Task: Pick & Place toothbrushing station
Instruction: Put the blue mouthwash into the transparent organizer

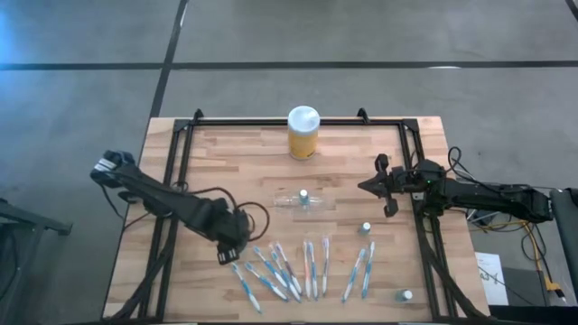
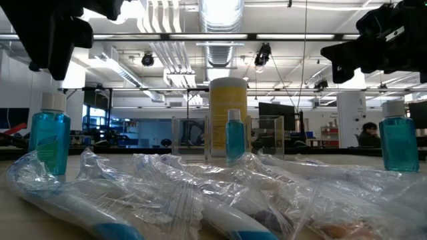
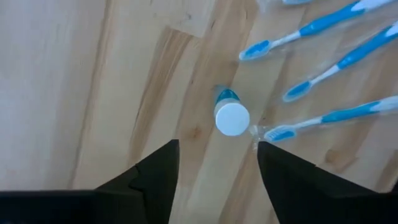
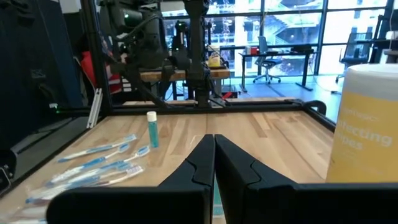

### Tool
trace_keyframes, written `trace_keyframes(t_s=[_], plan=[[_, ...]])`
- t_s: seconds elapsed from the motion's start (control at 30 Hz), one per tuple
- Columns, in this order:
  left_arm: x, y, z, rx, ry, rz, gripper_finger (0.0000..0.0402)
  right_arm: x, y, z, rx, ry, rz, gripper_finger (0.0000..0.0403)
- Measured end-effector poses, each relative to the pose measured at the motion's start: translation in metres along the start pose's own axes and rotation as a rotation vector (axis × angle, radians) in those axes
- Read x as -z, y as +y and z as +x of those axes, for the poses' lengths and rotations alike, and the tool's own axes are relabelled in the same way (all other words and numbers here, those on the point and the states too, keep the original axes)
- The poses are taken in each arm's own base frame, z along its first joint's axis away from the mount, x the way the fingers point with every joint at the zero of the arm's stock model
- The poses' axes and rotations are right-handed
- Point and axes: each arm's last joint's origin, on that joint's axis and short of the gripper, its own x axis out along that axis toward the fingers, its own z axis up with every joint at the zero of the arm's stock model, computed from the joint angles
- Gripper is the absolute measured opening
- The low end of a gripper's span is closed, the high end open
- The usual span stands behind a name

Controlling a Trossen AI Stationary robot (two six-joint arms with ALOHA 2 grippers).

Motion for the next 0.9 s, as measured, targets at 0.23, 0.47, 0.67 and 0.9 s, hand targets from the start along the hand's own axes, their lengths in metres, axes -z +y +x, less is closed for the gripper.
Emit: trace_keyframes(t_s=[0.23, 0.47, 0.67, 0.9], plan=[[-0.007, -0.003, 0.009, -0.014, -0.007, 0.028, 0.0230, 0.000, 0.000, 0.000, 0.002, 0.000, -0.015, 0.0008], [-0.011, -0.007, 0.017, 0.012, 0.002, -0.070, 0.0230, 0.001, 0.000, 0.000, 0.002, 0.010, -0.010, 0.0008], [-0.011, -0.008, 0.017, 0.028, 0.002, -0.078, 0.0229, 0.001, 0.000, 0.000, 0.001, 0.011, -0.010, 0.0008], [-0.008, -0.006, 0.030, 0.021, 0.004, -0.101, 0.0229, 0.001, 0.000, 0.000, 0.001, 0.010, -0.018, 0.0008]])
